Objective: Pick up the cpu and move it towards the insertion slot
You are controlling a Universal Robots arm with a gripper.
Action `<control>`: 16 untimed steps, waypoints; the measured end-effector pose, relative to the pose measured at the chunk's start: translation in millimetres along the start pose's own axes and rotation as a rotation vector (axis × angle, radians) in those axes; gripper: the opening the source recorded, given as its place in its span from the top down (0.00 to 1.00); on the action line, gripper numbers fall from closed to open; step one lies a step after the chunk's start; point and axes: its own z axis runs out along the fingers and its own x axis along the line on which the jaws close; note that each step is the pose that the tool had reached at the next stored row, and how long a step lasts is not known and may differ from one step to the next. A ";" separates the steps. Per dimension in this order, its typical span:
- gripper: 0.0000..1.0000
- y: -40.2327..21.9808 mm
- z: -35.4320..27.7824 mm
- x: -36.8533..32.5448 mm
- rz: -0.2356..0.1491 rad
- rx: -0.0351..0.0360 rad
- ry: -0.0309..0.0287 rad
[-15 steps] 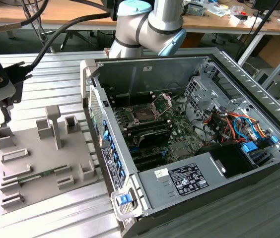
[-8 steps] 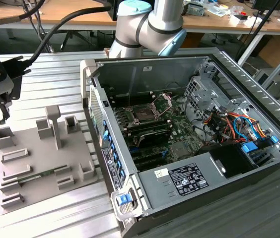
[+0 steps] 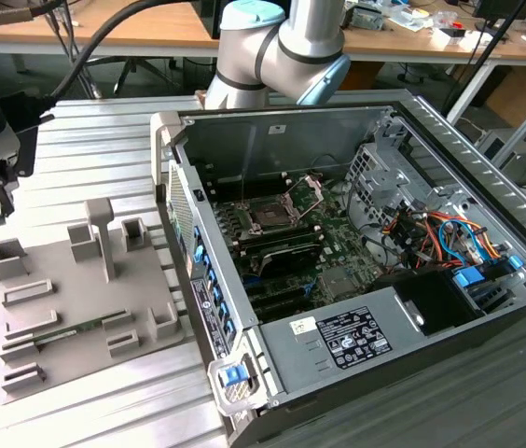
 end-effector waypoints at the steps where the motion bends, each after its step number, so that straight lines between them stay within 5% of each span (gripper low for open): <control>1: 0.45 0.1 -3.1 0.0 0.000 0.0000 -0.0002; 4: 0.45 0.4 -8.6 0.0 0.000 -0.0001 -0.0002; 12: 0.45 0.2 -9.1 -1.0 0.000 -0.0002 0.0002; 16: 0.45 -0.9 -9.0 -10.2 0.000 -0.0003 0.0001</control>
